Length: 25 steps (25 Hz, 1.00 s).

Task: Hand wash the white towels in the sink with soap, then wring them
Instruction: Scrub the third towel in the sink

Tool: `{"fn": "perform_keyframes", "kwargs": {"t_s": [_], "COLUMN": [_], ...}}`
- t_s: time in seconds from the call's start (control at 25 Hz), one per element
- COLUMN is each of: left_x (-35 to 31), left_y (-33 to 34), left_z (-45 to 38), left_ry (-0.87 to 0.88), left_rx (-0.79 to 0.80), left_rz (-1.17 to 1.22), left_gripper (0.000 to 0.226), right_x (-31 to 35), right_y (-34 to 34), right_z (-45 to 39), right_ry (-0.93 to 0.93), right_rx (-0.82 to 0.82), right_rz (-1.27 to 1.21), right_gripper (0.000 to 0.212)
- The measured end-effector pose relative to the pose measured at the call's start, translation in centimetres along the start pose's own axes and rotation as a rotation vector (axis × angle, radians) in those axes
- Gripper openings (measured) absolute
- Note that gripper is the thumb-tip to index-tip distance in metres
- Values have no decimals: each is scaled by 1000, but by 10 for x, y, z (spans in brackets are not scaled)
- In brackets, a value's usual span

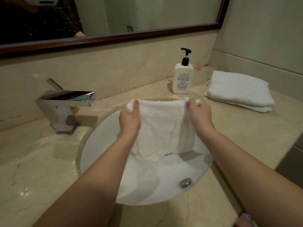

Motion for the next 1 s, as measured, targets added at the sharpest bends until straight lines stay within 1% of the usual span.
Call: {"fn": "perform_keyframes", "kwargs": {"t_s": [0.04,0.08,0.16,0.24,0.32,0.4,0.48,0.52,0.56,0.6,0.68,0.76,0.84,0.88,0.92,1.0], "left_x": [-1,-1,-2,0,5,8,12,15,17,17,15,10,7,3,0,-5], "left_y": [-1,1,12,19,17,10,11,14,18,22,30,34,38,40,43,51], "left_z": [2,4,10,14,15,15,14,14,17,16,15,19,26,30,32,34], "left_ry": [-12,-30,-72,-128,-182,-212,-264,-316,-371,-392,-398,-391,-401,-385,-354,-285], "left_rx": [-18,-15,47,82,24,-53,-56,-37,-4,39,117,159,150,145,149,182], "left_rz": [28,59,157,244,341,408,478,520,553,617,747,755,725,693,654,566], "left_gripper": [49,47,43,39,33,34,33,37,40,36,17,12,9,11,14,17], "right_x": [-1,-1,1,2,-1,-4,-2,-1,2,5,11,19,27,30,30,22], "right_y": [-3,0,16,25,19,9,0,-2,-2,0,7,18,32,39,44,50], "right_z": [0,3,12,16,9,3,3,6,10,15,22,22,28,31,33,30], "right_ry": [-3,3,-28,-92,-85,-42,-57,-87,-113,-121,-83,-65,-79,-88,-80,-7], "right_rx": [-11,23,166,226,183,158,120,98,88,88,122,175,205,188,139,7], "right_rz": [44,43,-38,47,134,123,169,180,147,56,-218,-429,-487,-487,-472,-412], "right_gripper": [33,33,25,23,20,25,34,36,34,27,14,17,14,12,11,15]}}
Point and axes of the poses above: each hand's wrist, its own z-axis away from the middle knuckle, its own y-axis out of the palm, x = y × z, the point moved 9 cm from there along -z, towards the middle knuckle, and after that the axes turned 4 degrees about -y, right-handed, at the moved point
